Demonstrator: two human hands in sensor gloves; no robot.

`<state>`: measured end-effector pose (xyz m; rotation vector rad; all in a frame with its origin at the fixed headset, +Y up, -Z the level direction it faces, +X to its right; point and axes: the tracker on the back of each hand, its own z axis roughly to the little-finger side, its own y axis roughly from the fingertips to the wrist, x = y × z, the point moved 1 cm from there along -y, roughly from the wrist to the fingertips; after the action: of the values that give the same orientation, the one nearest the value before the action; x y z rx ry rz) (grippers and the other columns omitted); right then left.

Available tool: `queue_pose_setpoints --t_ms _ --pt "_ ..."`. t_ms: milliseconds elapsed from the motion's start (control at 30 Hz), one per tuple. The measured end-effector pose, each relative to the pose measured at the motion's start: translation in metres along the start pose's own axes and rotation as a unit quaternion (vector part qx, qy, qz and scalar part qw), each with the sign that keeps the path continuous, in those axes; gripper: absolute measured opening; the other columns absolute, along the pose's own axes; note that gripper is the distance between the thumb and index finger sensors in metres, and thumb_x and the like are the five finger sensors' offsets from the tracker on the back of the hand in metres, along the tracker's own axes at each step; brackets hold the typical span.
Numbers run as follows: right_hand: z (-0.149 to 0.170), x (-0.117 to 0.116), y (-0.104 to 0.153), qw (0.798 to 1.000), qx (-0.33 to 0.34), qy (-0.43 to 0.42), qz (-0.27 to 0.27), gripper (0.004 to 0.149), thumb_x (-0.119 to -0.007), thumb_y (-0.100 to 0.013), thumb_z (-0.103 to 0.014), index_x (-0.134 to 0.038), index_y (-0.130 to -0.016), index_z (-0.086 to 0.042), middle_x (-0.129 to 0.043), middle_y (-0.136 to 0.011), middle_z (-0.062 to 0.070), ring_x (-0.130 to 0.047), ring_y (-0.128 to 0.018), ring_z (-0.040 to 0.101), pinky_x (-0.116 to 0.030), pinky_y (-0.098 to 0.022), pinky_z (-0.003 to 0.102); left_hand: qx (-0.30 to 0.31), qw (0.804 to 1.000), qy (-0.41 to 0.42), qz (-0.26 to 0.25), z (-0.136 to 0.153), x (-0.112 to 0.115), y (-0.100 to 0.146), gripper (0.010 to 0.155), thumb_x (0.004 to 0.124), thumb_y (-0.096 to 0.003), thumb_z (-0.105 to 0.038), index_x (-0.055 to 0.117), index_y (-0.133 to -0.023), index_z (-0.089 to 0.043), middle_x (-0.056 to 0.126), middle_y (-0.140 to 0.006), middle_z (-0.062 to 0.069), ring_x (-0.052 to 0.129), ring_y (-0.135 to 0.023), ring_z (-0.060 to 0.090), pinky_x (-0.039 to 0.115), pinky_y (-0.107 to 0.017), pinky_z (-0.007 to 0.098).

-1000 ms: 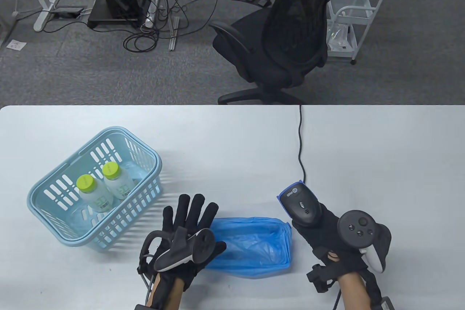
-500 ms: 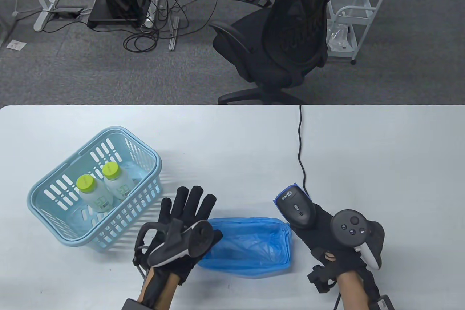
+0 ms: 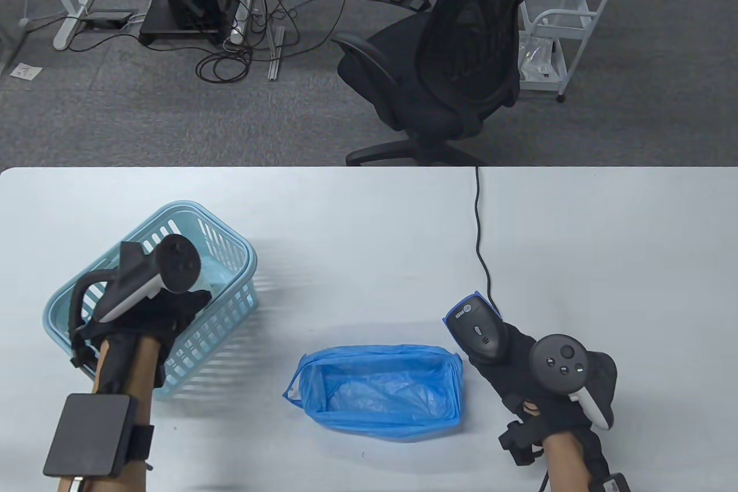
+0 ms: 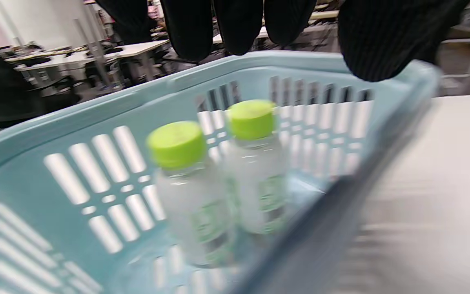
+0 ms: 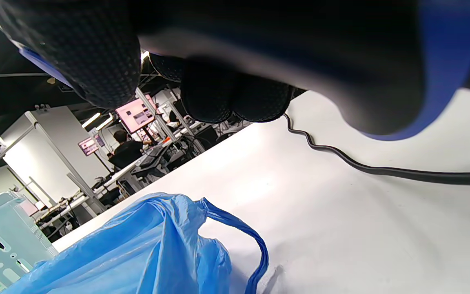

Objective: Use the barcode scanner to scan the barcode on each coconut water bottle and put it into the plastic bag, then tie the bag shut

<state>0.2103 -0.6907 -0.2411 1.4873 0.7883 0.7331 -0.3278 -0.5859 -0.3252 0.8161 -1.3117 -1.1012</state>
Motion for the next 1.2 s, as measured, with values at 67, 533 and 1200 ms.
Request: queue_pose_setpoints --t_ms 67,533,1200 --pt "0.001 0.000 0.000 1.000 -0.002 0.004 -0.002 0.052 -0.086 -0.052 -0.047 -0.071 -0.096 -0.025 -0.089 -0.087 -0.002 -0.094 -0.080 0.025 -0.073 -0.068 0.055 -0.020 1.000 0.010 0.014 0.020 0.006 -0.012 0.077 0.085 -0.0613 -0.054 0.048 -0.124 -0.027 0.047 -0.131 0.005 0.055 -0.118 0.042 0.048 -0.082 0.067" --pt "0.014 -0.002 -0.001 0.999 -0.047 0.012 -0.009 0.052 -0.086 -0.052 -0.047 -0.070 -0.097 -0.025 -0.089 -0.087 -0.002 -0.094 -0.081 0.026 -0.072 -0.069 0.056 -0.042 0.995 -0.033 0.081 0.039 0.043 -0.065 0.076 0.092 -0.0586 -0.046 0.053 -0.121 -0.025 0.067 -0.122 0.004 0.089 -0.099 0.026 0.070 -0.076 0.054" --pt "0.004 -0.002 0.000 1.000 -0.019 0.004 -0.020 0.049 -0.086 -0.053 -0.047 -0.073 -0.094 -0.024 -0.091 -0.082 -0.003 -0.095 -0.078 0.025 -0.074 -0.067 0.056 -0.045 0.996 -0.076 0.012 0.027 -0.011 0.015 0.071 0.090 -0.0586 -0.046 0.058 -0.118 -0.023 0.072 -0.116 0.003 0.092 -0.094 0.022 0.070 -0.076 0.053"
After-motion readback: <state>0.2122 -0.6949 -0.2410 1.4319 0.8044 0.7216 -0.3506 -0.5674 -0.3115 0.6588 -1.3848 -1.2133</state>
